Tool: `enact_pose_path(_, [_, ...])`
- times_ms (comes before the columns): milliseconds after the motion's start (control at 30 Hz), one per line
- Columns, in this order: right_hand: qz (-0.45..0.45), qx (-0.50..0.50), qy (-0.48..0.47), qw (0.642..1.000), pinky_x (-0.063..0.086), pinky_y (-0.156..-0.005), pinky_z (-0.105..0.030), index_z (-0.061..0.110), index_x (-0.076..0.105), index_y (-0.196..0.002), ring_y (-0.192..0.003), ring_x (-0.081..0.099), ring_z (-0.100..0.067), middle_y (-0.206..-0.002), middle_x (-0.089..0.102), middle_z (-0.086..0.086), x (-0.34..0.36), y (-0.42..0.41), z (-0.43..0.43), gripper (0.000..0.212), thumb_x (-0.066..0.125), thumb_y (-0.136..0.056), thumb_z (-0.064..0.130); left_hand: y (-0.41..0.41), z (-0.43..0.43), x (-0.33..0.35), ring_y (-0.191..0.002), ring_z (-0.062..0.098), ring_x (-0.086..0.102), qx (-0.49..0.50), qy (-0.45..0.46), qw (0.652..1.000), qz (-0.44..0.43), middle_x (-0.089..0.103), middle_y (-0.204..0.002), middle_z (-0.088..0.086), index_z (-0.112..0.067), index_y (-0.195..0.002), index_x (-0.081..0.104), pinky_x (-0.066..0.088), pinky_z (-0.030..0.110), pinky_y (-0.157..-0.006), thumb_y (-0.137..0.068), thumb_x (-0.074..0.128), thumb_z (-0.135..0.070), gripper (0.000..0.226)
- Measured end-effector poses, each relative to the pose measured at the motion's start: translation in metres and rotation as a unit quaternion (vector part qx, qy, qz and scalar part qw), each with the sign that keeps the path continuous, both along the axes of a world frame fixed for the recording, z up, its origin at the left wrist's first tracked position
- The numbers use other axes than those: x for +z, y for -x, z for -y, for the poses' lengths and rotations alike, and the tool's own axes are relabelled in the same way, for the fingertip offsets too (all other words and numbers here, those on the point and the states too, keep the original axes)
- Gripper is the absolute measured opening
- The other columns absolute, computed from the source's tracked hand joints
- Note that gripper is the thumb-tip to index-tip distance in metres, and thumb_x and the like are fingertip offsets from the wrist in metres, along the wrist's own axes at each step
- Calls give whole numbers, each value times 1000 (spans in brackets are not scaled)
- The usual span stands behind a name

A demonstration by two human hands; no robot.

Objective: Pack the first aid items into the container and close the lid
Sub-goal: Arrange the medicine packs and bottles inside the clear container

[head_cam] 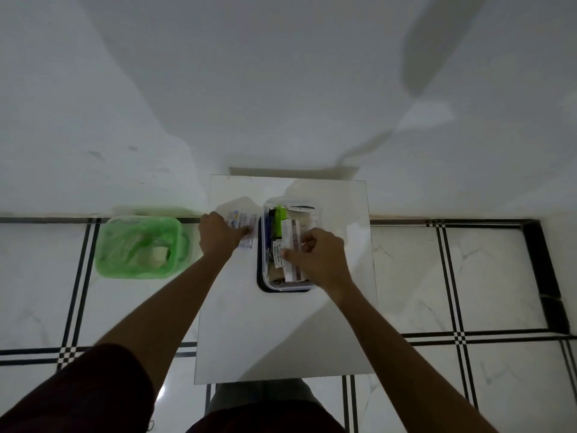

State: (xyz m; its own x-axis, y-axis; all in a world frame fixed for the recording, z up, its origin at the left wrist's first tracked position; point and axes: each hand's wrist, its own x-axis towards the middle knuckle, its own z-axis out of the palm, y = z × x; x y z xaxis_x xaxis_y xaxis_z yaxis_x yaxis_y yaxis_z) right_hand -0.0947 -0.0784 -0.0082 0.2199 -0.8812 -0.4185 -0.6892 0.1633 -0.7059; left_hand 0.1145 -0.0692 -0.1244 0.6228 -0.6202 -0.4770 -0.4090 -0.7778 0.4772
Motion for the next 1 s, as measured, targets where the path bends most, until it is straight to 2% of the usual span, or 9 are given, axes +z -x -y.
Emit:
enact_pose_path(67, [4,3,10,1000,49,-55,-6,12,65,-94,-55,55,3,-67,56,17,-4,-9,-6,31,82,-70,23,1,3,-7,-73,32,64,8,-26,999,-26,65,-78,17,1,-75,62,54,40,-61,-49,86,-50,62])
enact_pose_path(167, [-4,-5,7,1000,60,-73,-31,13,63,-100,-70,66,-11,-84,68,4,-12,-17,-9,38,81,-70,27,6,7,10,-53,23,55,36,-27,997,-61,57,-56,11,-3,-58,61,45,30,-58,-63,84,-27,34])
enact_pose_path(300, [-25,18,22,999,59,-75,-38,15,55,-110,-85,68,-22,-100,70,-5,-18,-24,-17,51,80,-69,33,4,-2,13,-43,18,38,46,13,997,-52,41,-45,8,-11,-41,45,31,24,-48,-72,65,-3,38])
enact_pose_path(400, [-44,41,53,997,57,-79,-40,14,50,-115,-93,65,-25,-108,66,-7,-18,-31,-23,55,77,-73,37,-3,-9,22,-44,16,39,111,54,990,-62,42,-45,3,-11,-46,48,31,23,-46,-71,67,-6,32])
enact_pose_path(533, [-57,56,44,996,55,-85,-44,12,48,-119,-101,61,-28,-114,63,-10,-19,-35,-25,53,71,-80,38,-9,-10,42,-53,20,48,163,122,975,-88,49,-51,5,-12,-52,51,47,35,-59,-71,71,-12,28])
enact_pose_path(667, [-92,101,58,989,53,-82,-45,8,57,-113,-93,61,-29,-105,64,-13,-22,-28,-25,30,57,-92,28,-2,-12,66,-76,30,65,177,187,955,-146,65,-79,15,-4,-80,64,58,43,-71,-73,73,-12,15])
enact_pose_path(833, [-111,108,51,987,57,-75,-36,19,58,-101,-83,62,-24,-94,62,-3,-33,-24,-34,18,48,-93,32,24,-8,102,-82,33,69,143,228,944,-192,69,-84,16,-12,-73,62,59,47,-76,-72,76,-12,14])
enact_pose_path(933, [-77,99,55,991,57,-77,-39,8,62,-106,-90,63,-28,-101,65,-12,-32,-21,-32,20,58,-87,11,47,-4,113,-78,30,70,93,219,950,-203,71,-80,13,-18,-68,62,59,47,-74,-69,79,-14,17])
enact_pose_path(1000, [-48,76,62,994,59,-76,-41,2,67,-93,-85,67,-29,-95,70,-16,-22,-7,-31,14,61,-81,4,64,-3,118,-76,26,71,52,197,958,-200,72,-79,10,-20,-68,63,60,46,-73,-67,81,-18,18])
